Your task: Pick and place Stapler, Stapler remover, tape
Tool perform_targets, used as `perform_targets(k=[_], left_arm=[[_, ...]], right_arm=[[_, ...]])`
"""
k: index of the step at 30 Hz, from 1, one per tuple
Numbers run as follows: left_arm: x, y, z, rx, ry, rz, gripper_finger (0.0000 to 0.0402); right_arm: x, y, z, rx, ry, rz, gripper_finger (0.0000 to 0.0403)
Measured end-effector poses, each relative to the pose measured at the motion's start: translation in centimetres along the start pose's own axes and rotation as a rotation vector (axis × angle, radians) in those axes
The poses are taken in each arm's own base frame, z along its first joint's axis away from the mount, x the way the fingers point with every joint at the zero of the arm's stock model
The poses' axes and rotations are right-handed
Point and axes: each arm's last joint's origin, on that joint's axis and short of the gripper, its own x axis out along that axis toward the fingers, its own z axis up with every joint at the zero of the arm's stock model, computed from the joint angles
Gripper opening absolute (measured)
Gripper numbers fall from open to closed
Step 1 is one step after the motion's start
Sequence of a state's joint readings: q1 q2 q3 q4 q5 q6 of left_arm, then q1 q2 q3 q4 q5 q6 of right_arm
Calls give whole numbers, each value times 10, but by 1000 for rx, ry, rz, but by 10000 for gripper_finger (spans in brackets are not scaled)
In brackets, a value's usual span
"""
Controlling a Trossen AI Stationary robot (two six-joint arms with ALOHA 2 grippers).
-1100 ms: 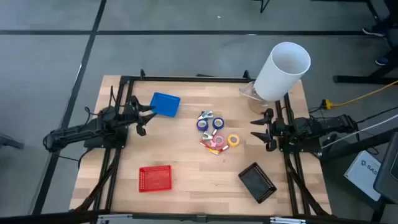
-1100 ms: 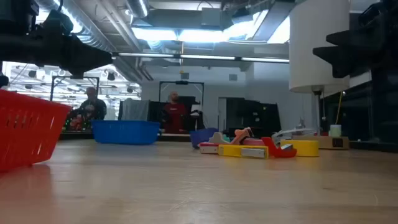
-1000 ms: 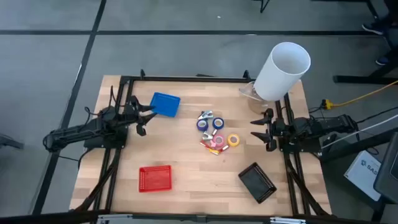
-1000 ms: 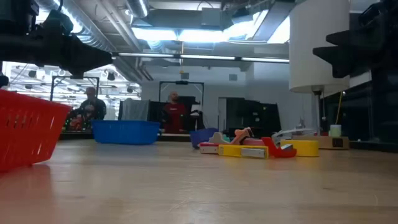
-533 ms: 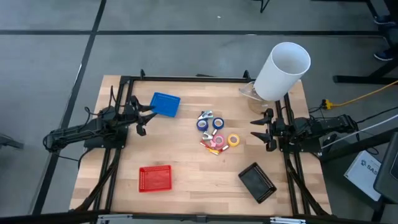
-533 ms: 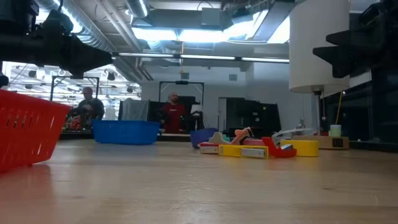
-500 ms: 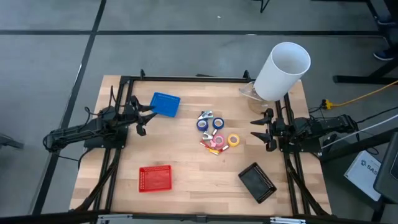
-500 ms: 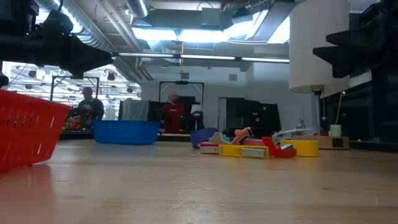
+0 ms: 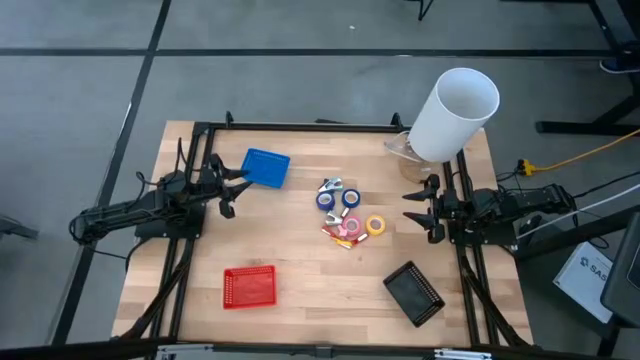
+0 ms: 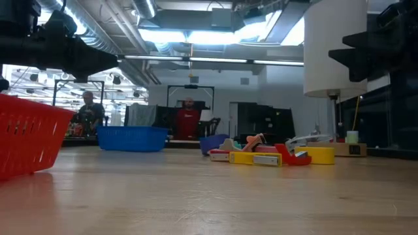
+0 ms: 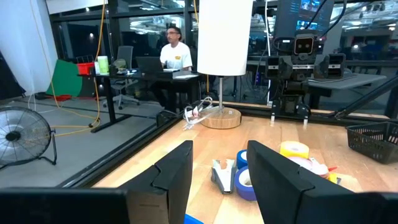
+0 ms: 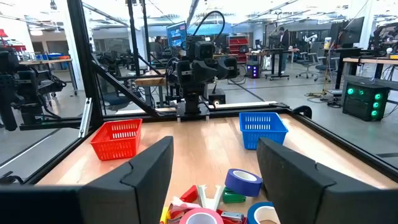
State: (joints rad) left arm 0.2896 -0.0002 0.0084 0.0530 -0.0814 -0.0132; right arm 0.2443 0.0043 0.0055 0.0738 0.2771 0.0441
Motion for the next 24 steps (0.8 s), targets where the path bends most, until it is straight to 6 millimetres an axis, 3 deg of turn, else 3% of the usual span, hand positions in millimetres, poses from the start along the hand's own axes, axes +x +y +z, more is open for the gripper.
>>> perform_targets(k=[5, 11, 18, 24], left_arm=[[0, 0, 0, 0, 0, 0, 148], [0, 0, 0, 0, 0, 0, 148], [0, 0, 0, 0, 0, 0, 148], [0, 0, 0, 0, 0, 0, 148]], right_arm=[[0, 2, 6, 40, -61, 59, 234], [1, 6, 9, -82, -2, 174, 234], [13, 5, 16, -157, 160, 30, 234], [36, 10, 33, -223, 277, -46, 234]])
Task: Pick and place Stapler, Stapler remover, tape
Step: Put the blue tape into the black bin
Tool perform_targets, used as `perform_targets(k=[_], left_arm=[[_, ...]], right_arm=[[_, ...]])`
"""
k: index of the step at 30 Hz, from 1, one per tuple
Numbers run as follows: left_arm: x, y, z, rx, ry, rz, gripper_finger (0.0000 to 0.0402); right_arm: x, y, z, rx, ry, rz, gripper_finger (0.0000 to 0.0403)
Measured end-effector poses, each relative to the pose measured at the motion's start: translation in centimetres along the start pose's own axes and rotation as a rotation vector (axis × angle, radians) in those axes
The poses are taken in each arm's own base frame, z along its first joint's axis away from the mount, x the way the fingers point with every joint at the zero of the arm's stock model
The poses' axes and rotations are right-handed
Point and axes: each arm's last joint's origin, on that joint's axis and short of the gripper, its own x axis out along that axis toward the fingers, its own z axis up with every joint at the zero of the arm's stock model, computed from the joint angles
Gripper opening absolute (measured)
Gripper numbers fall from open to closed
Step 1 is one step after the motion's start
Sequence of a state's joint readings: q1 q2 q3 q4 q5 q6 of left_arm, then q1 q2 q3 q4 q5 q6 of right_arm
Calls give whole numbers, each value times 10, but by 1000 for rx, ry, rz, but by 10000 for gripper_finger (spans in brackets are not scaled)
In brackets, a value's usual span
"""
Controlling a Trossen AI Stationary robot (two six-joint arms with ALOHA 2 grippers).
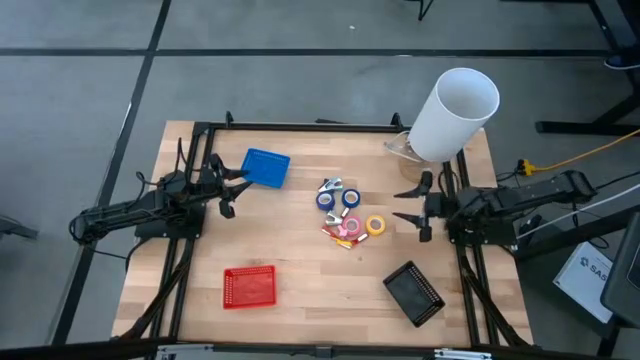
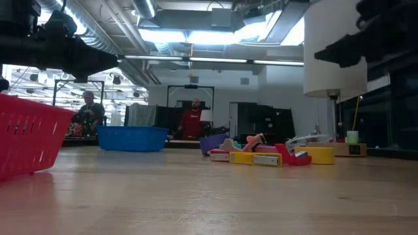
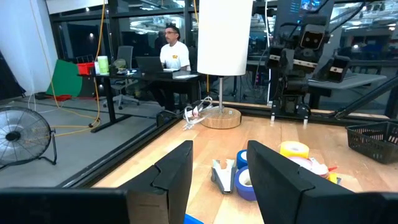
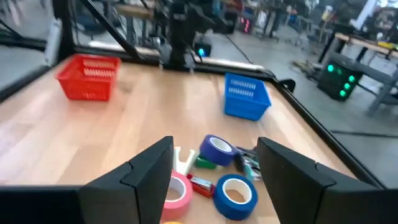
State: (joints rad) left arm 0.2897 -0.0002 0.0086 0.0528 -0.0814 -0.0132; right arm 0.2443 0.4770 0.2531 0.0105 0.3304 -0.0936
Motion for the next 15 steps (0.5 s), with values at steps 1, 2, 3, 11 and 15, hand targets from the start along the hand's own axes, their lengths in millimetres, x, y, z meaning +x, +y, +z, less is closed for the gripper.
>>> perform_targets(k=[1, 2, 3, 11, 15], left_arm=[[0, 0, 0, 0, 0, 0, 148], [0, 0, 0, 0, 0, 0, 148], [0, 0, 0, 0, 0, 0, 148], [0, 0, 0, 0, 1, 0, 148], [0, 0, 0, 0, 0, 0, 148]], right_arm=[[3, 0, 7, -2, 10, -2, 234], [7, 1, 14, -6, 25, -10, 234], [11, 1, 21, -14, 48, -19, 234], [53, 10, 67, -101, 287, -43, 234], [81, 16, 87, -120, 322, -45, 234]])
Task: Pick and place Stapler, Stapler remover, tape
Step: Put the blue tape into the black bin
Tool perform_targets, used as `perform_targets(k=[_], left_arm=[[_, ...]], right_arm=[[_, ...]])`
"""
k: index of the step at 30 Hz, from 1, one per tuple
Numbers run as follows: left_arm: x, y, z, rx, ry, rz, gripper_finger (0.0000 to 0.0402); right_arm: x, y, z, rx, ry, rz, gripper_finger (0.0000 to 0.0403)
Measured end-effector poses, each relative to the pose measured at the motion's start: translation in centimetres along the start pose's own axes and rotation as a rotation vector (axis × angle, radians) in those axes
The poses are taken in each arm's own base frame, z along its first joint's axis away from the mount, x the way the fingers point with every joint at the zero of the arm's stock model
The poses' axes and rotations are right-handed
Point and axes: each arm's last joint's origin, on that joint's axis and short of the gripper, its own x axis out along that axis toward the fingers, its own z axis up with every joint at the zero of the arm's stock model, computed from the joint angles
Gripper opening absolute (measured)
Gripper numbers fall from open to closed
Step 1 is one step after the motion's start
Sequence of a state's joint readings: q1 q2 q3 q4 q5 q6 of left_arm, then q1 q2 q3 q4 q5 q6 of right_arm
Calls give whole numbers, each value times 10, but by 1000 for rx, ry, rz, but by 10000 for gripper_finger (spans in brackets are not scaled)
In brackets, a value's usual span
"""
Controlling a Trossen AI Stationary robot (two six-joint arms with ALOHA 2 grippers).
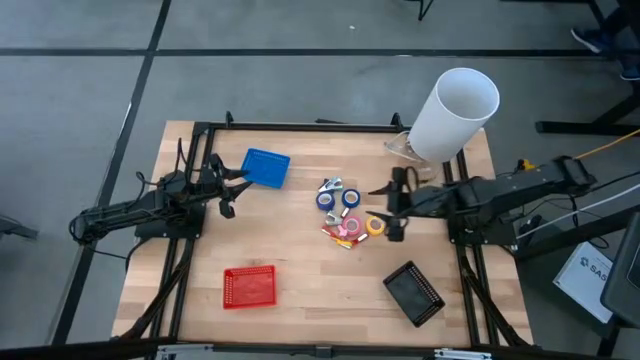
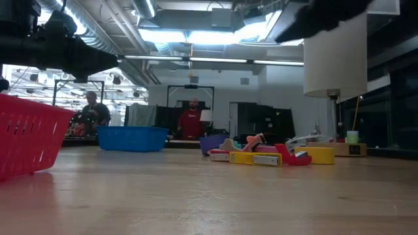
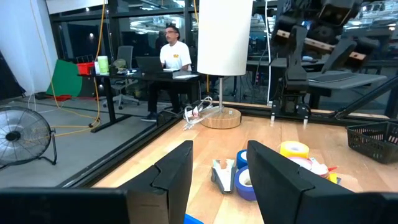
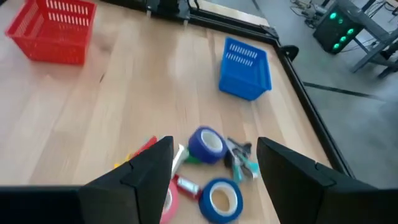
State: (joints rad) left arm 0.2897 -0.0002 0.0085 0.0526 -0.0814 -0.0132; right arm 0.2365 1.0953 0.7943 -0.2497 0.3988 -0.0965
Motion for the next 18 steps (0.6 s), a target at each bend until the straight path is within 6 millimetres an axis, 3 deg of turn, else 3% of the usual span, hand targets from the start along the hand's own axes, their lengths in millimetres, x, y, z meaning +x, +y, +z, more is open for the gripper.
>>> perform_targets(k=[5, 8, 18], left_arm=[[0, 0, 0, 0, 0, 0, 148], [0, 0, 0, 0, 0, 0, 148], [0, 0, 0, 0, 0, 0, 148]], right_arm=[[37, -6, 24, -61, 62, 50, 234], [61, -12, 25, -99, 108, 123, 234], [118, -35, -20, -186, 385, 141, 225]])
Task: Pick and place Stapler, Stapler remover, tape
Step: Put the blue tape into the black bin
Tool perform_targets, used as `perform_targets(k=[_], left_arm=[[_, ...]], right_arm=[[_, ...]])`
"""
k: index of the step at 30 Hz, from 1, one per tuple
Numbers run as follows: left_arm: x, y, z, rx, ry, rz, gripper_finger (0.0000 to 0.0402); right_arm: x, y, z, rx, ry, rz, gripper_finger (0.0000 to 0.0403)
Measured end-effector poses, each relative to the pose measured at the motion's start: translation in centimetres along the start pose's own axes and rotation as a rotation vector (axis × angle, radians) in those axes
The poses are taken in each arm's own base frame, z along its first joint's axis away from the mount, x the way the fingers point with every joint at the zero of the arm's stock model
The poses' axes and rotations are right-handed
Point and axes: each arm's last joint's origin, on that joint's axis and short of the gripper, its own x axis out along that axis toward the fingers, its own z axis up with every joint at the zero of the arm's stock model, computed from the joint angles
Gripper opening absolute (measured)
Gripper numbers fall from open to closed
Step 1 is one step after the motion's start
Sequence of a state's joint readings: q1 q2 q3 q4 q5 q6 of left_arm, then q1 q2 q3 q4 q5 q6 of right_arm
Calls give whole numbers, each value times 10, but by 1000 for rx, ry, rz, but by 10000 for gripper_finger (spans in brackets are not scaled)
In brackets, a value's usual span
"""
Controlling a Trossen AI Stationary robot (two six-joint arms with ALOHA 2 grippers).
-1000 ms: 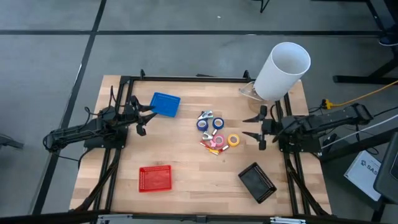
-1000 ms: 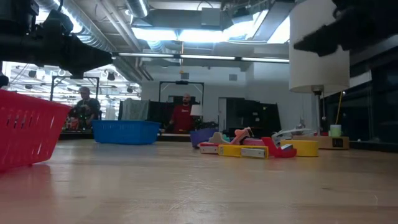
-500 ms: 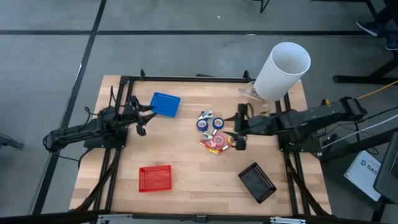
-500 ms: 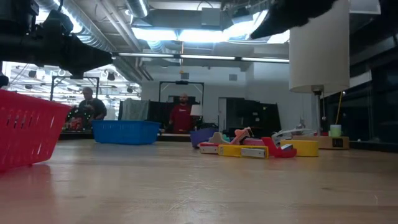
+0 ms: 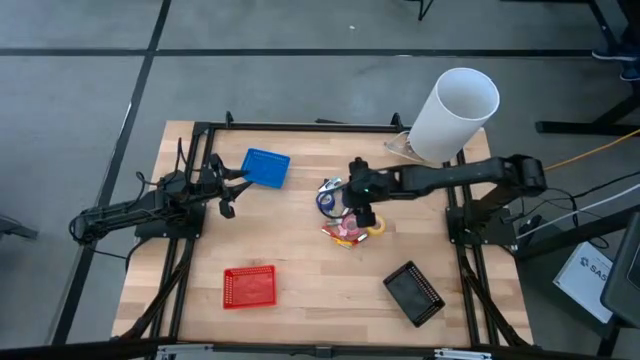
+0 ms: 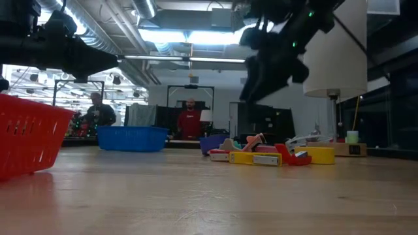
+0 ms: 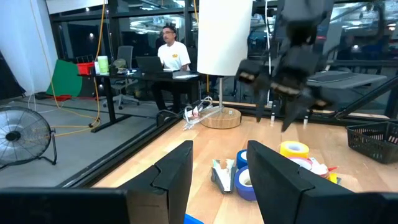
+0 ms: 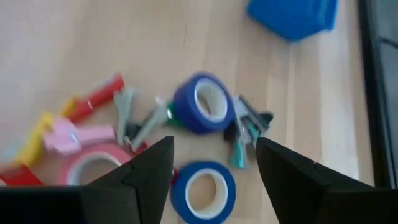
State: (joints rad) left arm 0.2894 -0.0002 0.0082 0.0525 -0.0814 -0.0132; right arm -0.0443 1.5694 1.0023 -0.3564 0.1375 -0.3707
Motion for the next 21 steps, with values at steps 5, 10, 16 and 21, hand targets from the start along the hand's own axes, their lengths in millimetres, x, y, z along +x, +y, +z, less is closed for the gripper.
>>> perform_targets(k=[5, 10, 16, 21], left_arm=[[0, 0, 0, 0, 0, 0, 148], [0, 0, 0, 0, 0, 0, 148], [0, 0, 0, 0, 0, 0, 148], [0, 0, 0, 0, 0, 0, 148]], right_arm=[[20, 0, -12, -72, 109, 42, 199], [36, 1, -22, -78, 187, 72, 181], [52, 0, -31, -63, 233, 111, 174], [58, 4, -35, -63, 256, 153, 174]])
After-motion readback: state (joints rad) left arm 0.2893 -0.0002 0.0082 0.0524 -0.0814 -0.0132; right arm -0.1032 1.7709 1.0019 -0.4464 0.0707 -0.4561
